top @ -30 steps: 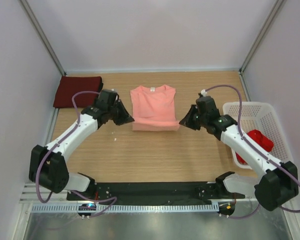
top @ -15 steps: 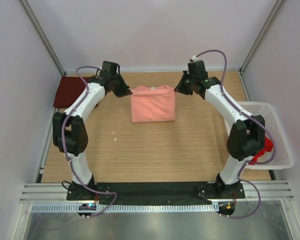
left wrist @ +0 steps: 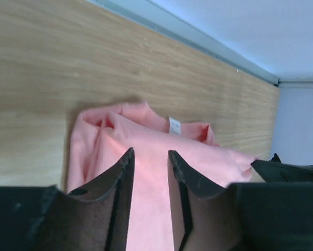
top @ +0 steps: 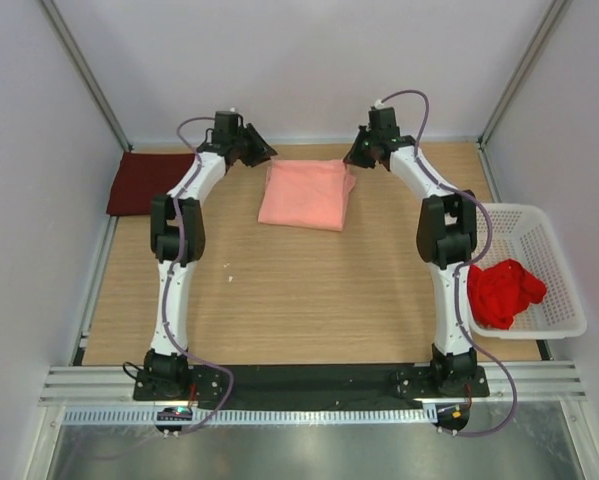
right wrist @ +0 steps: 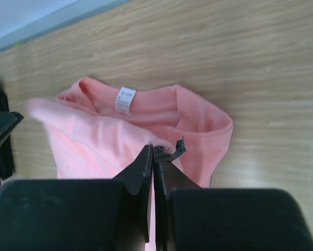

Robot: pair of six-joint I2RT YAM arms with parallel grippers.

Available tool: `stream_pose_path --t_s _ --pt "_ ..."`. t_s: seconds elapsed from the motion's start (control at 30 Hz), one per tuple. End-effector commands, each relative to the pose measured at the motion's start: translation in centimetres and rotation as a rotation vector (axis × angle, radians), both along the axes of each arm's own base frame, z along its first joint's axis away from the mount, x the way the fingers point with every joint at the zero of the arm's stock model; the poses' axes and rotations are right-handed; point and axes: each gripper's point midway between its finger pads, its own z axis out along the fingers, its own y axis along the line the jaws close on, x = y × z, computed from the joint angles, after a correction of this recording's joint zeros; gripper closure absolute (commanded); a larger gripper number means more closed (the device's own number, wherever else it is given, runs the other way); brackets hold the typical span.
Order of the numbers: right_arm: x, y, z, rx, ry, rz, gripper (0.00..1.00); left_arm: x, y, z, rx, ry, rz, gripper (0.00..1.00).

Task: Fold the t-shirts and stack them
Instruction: Fold the tshirt

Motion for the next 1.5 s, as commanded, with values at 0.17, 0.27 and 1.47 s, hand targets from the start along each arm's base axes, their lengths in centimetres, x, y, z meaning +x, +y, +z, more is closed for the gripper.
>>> stream_pose_path --t_s 0.17,0.27,1.47 --pt "3.0 -3.8 0.9 0.066 -0.058 -0.1 0.63 3.9 1.4 4.1 -0.068 -0.16 -0.014 0.52" --pt "1.3 -3.8 0.6 0.068 -0.052 -0.087 0.6 2.4 2.0 5.2 -0.027 -0.166 -0.015 0.52" --pt "-18.0 1.9 -7.1 0.242 0.159 0.311 0.68 -17.4 2.3 -7.0 0.193 0.257 -0.159 1.0"
